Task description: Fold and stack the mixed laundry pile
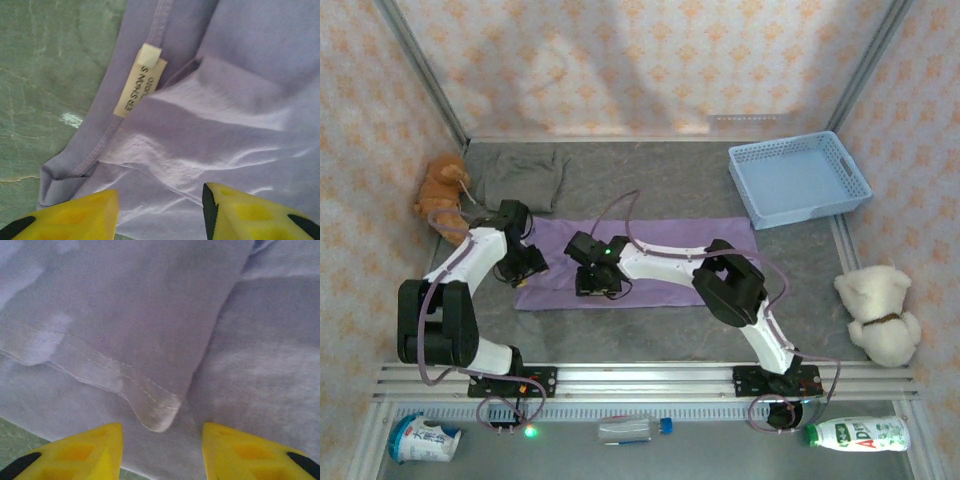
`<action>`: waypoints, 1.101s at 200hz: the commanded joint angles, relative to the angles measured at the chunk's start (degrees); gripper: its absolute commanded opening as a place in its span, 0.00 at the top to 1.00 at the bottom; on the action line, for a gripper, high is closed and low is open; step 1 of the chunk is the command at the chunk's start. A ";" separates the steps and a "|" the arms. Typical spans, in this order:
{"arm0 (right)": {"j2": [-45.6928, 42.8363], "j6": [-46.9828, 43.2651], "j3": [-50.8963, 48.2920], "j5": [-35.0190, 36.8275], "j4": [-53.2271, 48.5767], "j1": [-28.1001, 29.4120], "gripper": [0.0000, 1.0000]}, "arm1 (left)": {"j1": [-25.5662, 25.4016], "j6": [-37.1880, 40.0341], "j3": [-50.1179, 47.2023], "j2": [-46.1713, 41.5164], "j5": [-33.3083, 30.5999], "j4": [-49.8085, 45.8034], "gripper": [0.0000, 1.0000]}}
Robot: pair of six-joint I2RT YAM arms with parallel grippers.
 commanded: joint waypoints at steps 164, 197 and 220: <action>2.31 3.85 7.90 5.16 -2.39 -2.92 1.00 | 1.45 -3.13 -4.64 2.82 -6.40 10.87 0.62; -0.66 4.59 6.08 4.48 -0.40 -4.51 1.00 | 1.37 -3.12 -5.58 0.48 -6.84 9.15 0.49; -0.36 4.84 6.59 3.75 -0.40 -5.27 1.00 | 1.36 -3.22 -5.99 0.50 -6.75 9.09 0.48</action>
